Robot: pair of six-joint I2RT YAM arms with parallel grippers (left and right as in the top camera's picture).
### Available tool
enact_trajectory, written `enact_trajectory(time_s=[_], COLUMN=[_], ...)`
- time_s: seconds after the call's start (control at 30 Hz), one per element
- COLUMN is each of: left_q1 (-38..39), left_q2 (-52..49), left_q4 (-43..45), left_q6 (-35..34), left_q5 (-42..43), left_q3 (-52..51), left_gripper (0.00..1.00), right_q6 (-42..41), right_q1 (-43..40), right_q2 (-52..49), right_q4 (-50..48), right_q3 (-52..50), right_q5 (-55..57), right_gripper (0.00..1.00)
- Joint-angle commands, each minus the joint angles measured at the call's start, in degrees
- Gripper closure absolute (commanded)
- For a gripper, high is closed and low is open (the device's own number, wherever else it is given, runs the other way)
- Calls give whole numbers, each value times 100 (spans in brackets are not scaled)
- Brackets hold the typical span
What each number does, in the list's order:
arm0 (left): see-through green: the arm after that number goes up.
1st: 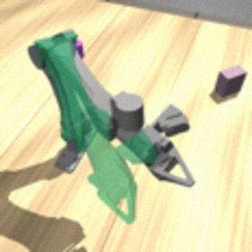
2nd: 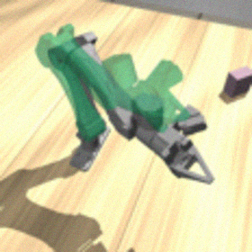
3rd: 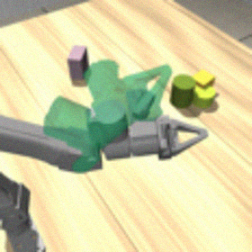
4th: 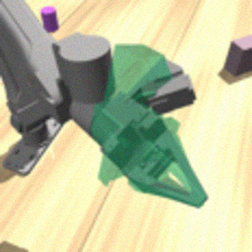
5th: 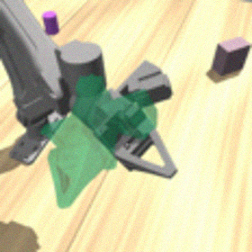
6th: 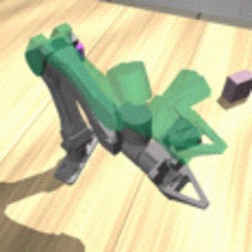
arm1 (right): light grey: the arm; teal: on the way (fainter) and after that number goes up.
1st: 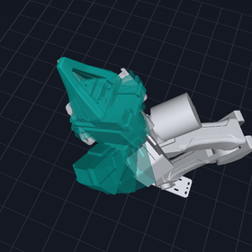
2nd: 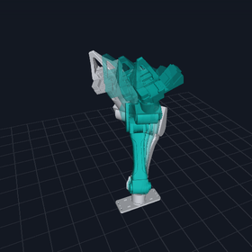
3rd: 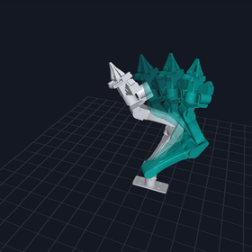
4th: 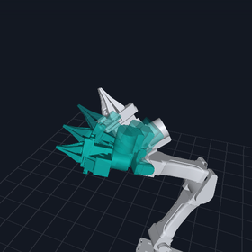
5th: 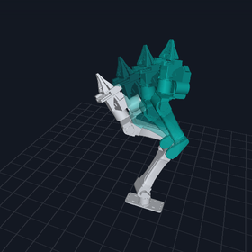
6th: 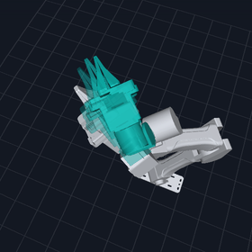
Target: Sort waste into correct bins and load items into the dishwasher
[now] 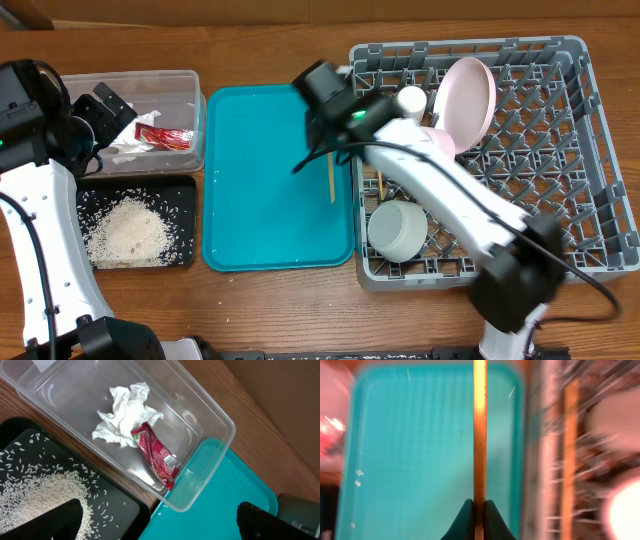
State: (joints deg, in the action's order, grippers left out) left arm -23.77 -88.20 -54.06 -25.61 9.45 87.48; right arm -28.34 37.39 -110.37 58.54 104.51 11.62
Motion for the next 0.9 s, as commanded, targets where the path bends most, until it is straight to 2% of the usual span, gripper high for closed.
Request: enact_trajectory(time_s=[0.0,0.3,0.47,0.7,0.77,0.87], left_q1=[-4,-4,-7,-4,-4,-4], left_q2=[-20,-20,-20,-20,-20,-20], left_q4=[11,11,11,9,9,9], left_q6=[-79,-79,-79,-79,-79,-79], left_q5=[48,46,48,46,46,46], left_q3=[151,151,151,151,151,151], left_gripper=[0,0,0,0,0,0], right_q6=[332,933,933,929,929,929], right_q1=[-444,-1228,-1250,-1250,-1250,-1250], right_q2=[273,256,256,256,256,234], right_q4=[216,164,-197,-688,-787,-807], right_q3=[98,-466,-909,-1318,-1419,-1458], right_q5=[308,-140,-168,-804,-815,-815], right_gripper=[96,96,96,96,94,87])
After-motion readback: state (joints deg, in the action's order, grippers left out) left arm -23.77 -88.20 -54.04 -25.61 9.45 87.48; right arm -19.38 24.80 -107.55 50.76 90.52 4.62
